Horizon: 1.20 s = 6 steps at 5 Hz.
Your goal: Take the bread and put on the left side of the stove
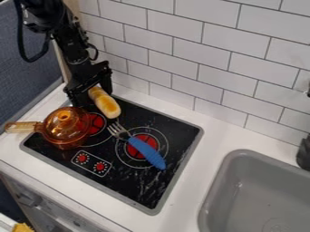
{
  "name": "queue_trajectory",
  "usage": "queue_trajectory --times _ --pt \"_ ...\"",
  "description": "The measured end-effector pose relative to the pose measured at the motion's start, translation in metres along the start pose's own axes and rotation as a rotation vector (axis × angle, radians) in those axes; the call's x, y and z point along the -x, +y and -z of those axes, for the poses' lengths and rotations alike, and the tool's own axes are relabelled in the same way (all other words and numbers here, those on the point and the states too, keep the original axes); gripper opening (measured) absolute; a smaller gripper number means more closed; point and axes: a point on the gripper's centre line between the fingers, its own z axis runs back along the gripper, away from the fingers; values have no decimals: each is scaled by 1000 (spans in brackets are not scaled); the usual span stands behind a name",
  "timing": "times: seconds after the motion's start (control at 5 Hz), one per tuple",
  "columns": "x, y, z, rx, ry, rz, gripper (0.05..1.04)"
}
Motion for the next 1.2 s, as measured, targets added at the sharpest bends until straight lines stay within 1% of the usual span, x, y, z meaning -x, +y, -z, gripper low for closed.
queue_trajectory --times 0.2,0.6,0.8,1.2 --pt "-3 -8 -21 48 -14 -4 1001" --pt "2 -16 -78 162 -82 21 1001" --pt "5 -3 -81 149 -63 50 1001" --pt "3 -2 -81 149 -65 56 1001"
